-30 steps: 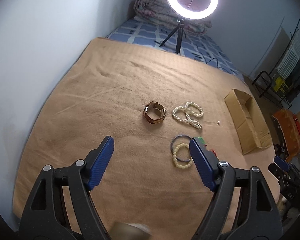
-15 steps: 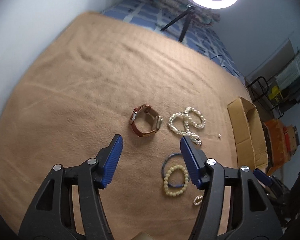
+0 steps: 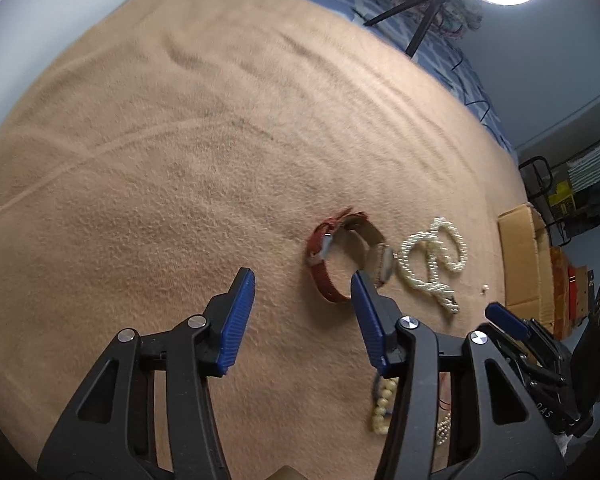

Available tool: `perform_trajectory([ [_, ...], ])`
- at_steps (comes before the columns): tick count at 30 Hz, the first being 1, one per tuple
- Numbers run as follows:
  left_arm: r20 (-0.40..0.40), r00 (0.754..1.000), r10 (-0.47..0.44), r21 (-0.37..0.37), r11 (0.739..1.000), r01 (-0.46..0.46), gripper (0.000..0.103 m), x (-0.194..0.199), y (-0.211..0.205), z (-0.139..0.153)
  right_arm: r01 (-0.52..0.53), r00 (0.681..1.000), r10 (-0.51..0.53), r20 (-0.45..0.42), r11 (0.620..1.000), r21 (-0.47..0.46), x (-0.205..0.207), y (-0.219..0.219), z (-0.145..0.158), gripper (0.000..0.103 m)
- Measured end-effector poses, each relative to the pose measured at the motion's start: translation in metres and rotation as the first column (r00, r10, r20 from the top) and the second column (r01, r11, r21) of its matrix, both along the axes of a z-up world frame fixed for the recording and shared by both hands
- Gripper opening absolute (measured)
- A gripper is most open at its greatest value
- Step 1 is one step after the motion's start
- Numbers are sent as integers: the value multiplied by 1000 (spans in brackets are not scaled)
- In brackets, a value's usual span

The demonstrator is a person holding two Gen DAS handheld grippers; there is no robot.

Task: Organize jewelry
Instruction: 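Move the left tool to the brown watch while the right tool approaches the pearl necklace, then close the left tool on the watch while the right tool grasps the pearl necklace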

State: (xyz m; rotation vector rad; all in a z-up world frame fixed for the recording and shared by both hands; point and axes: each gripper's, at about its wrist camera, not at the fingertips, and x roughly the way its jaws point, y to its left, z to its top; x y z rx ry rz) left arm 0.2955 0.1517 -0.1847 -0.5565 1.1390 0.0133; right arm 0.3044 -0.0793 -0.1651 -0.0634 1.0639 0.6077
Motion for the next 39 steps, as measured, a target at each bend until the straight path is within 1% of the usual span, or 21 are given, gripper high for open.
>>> perform_trajectory([
  [7, -4, 1000, -13, -8, 1000, 12, 51, 11, 0, -9, -69, 998, 70, 5, 995, -74, 17, 30, -17, 53],
  [10, -7, 1000, -20, -5, 1000, 20, 43, 16, -1, -10, -110, 994, 111, 4, 988, -112, 23, 42, -25, 53],
  [15, -9, 1000, -29, -7, 1000, 29, 42, 20, -2, -12, -167, 985, 170, 2, 971, -171, 24, 54, -33, 51],
  [17, -13, 999, -32, -7, 999, 32, 36, 21, -2, -12, -185, 982, 189, 2, 965, -185, 25, 55, -36, 51],
  [19, -14, 999, -37, 3, 999, 37, 34, 22, -4, -13, -199, 979, 204, 3, 960, -197, 25, 56, -38, 49],
  [22, -15, 999, -44, 22, 999, 44, 28, 24, -7, -15, -205, 978, 210, 2, 957, -206, 25, 56, -39, 44],
  [24, -12, 999, -51, 37, 998, 51, 24, 25, -10, -15, -206, 978, 211, -1, 956, -207, 27, 57, -40, 35],
  [25, -11, 998, -57, 41, 998, 57, 18, 25, -12, -16, -208, 977, 212, -3, 956, -205, 27, 57, -40, 33],
  [26, -10, 998, -62, 43, 997, 62, 14, 26, -14, -16, -211, 977, 214, -6, 957, -199, 27, 57, -40, 28],
  [28, -6, 998, -67, 49, 997, 67, 10, 25, -17, -16, -213, 976, 216, -8, 958, -192, 27, 56, -40, 22],
  [30, 2, 997, -71, 68, 995, 71, 9, 24, -20, -15, -215, 976, 218, -7, 957, -193, 27, 57, -40, 16],
  [32, 9, 997, -71, 69, 995, 70, 8, 24, -20, -14, -213, 976, 216, -6, 959, -189, 27, 56, -40, 10],
  [34, 15, 998, -69, 61, 996, 68, 6, 24, -20, -13, -207, 978, 209, -6, 962, -178, 25, 54, -38, 9],
  [39, 34, 997, -74, 67, 995, 72, 6, 17, -22, -7, -188, 982, 190, 6, 972, -139, 19, 48, -31, 6],
])
